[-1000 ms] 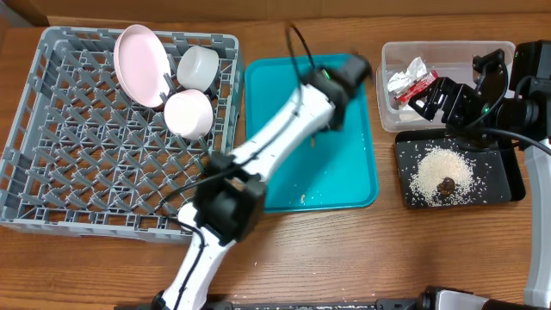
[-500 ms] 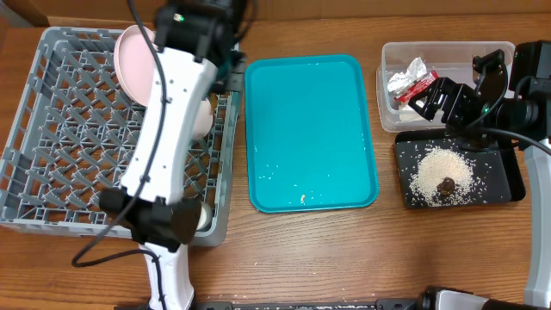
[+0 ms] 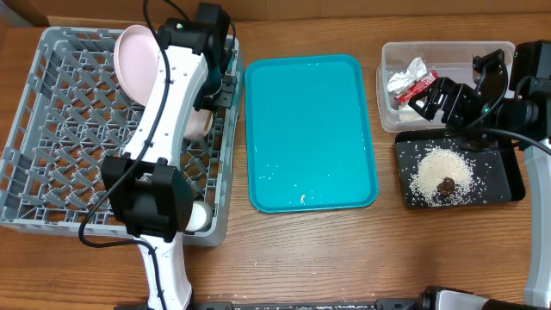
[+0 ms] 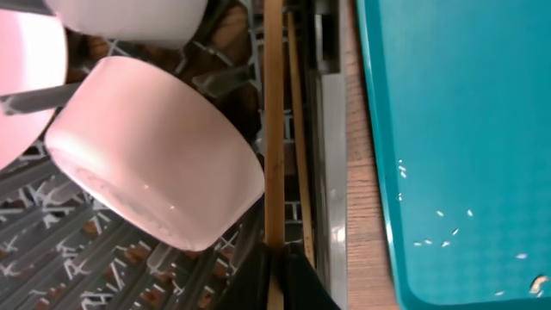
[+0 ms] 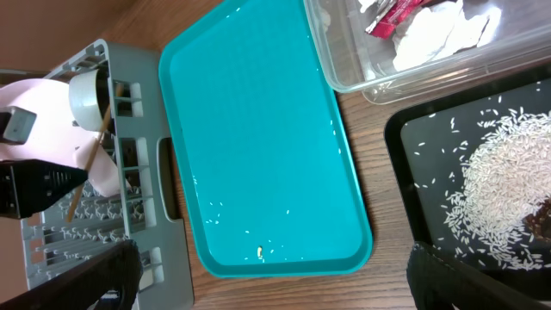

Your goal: Sort waste into correct bins and load items into the dishwasher

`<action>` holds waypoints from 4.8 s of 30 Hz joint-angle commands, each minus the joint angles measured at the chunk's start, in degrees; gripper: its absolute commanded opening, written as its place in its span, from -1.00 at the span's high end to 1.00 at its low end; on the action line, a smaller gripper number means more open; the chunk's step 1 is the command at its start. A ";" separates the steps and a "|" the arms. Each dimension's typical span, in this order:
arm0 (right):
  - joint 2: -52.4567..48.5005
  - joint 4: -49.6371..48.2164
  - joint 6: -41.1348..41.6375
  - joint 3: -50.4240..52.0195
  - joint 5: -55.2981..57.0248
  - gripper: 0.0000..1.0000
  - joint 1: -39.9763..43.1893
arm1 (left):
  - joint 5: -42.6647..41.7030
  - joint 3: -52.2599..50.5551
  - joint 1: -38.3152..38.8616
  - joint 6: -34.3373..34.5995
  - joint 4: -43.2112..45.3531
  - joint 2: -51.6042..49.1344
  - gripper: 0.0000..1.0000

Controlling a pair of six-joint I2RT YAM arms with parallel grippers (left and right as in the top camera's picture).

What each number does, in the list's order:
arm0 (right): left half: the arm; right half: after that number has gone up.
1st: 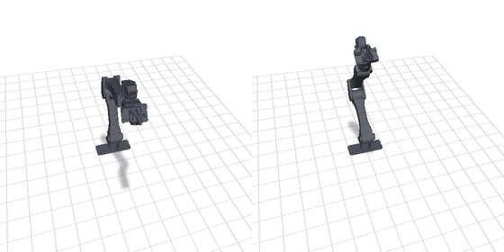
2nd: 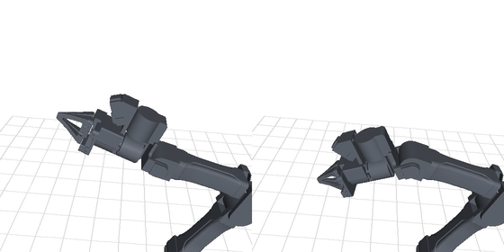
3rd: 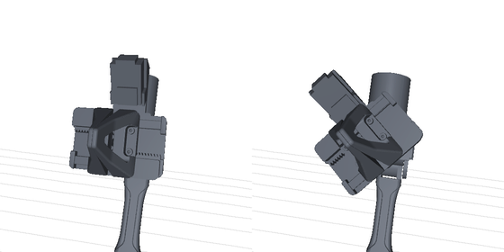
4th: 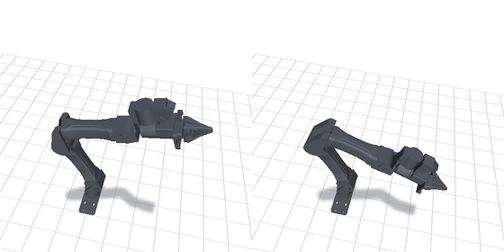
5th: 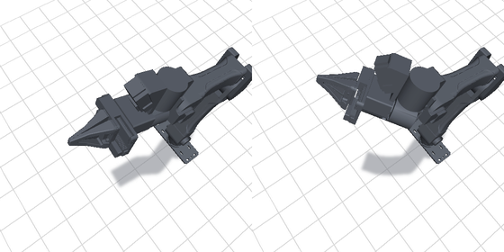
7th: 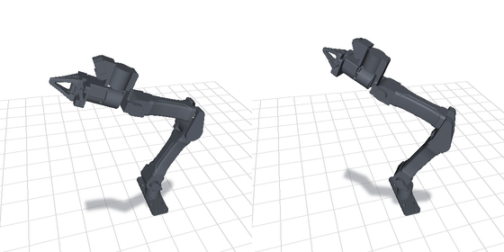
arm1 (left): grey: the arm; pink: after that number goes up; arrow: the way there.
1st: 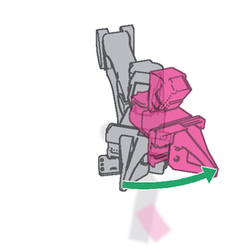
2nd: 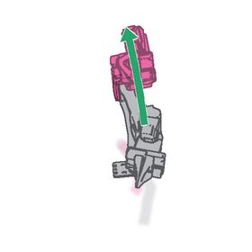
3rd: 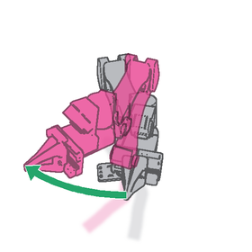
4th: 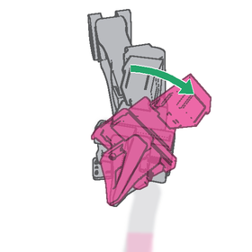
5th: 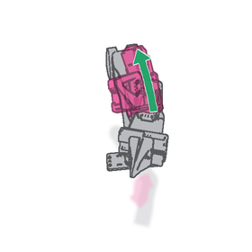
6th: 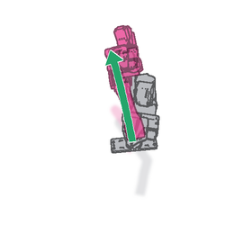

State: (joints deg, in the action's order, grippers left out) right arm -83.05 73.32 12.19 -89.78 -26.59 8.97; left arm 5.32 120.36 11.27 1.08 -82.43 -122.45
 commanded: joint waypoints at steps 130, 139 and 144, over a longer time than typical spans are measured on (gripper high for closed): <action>82.88 -68.74 0.24 89.33 23.56 -1.00 -15.78 | -5.25 12.35 14.21 4.85 -1.84 23.37 -1.00; 82.88 -68.74 0.24 89.33 23.56 -1.00 -15.78 | -4.70 -11.37 11.37 3.58 24.13 39.08 -1.00; 82.88 -68.74 0.24 89.33 23.56 -1.00 -15.78 | -8.66 -30.62 4.92 3.58 35.91 51.41 -1.00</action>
State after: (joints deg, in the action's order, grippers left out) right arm -0.69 4.78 12.03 -1.06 -3.62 -6.48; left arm -0.99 97.86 19.31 5.58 -49.15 -76.51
